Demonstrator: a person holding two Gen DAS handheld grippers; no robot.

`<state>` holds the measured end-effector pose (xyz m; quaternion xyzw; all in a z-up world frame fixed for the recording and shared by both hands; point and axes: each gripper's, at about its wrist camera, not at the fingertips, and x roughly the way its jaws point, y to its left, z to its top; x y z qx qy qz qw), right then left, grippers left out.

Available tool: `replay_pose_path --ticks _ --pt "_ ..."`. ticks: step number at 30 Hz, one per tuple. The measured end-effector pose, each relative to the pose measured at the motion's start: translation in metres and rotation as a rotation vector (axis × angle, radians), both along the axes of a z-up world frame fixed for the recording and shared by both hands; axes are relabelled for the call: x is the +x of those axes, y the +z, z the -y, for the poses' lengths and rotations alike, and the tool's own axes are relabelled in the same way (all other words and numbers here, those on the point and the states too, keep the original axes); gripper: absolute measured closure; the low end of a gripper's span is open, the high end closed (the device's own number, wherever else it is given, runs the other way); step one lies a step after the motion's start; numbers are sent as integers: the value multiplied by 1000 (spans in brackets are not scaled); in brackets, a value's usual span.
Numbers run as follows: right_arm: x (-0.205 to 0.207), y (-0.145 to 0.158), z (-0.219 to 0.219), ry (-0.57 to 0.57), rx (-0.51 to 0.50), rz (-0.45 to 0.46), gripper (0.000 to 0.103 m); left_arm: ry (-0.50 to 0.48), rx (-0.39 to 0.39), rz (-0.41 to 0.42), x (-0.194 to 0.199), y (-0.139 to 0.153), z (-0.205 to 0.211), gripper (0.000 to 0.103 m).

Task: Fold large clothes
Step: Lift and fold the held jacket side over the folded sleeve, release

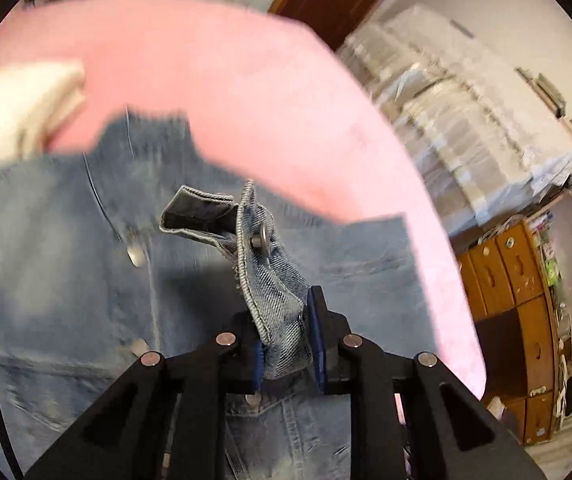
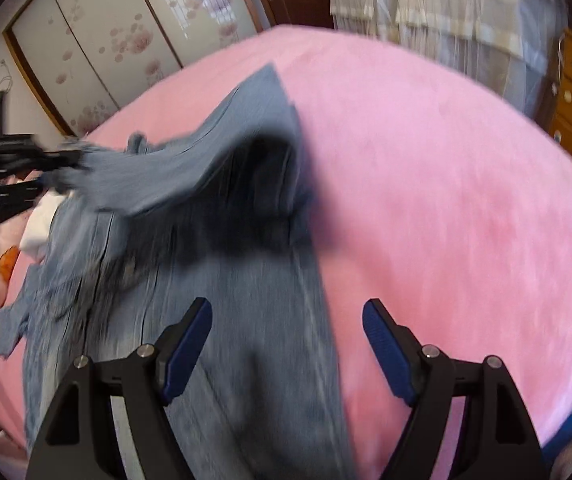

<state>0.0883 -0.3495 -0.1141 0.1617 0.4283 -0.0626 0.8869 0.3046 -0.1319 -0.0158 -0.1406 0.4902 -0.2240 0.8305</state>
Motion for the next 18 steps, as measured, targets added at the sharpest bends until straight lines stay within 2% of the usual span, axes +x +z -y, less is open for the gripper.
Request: replay_pose_path --ticks 4,7,8,10,11,13,15,16,18 --pt "52 -3 -23 38 -81 2 24 50 53 122 3 51 -32 87" --pt "78 -13 -42 44 -164 -44 26 121 95 137 4 61 -73 86" --pt "82 -17 -45 47 -177 -62 26 139 115 122 5 56 -84 86" --pt "85 -26 -51 68 -185 -110 26 173 164 49 6 25 -110 85" --pt "83 -28 -52 80 -188 -129 26 177 193 -14 6 -1 -124 82" --pt "76 -30 -52 106 -205 -144 26 177 252 -133 7 -50 -145 76" --pt "68 -27 -52 139 -224 -152 26 176 294 -254 4 -95 -167 75" --pt "64 -23 -50 155 -219 -154 26 190 309 -275 2 -106 -177 75" --pt "55 -13 -46 198 -185 -153 26 213 216 -291 -1 -114 -200 73"
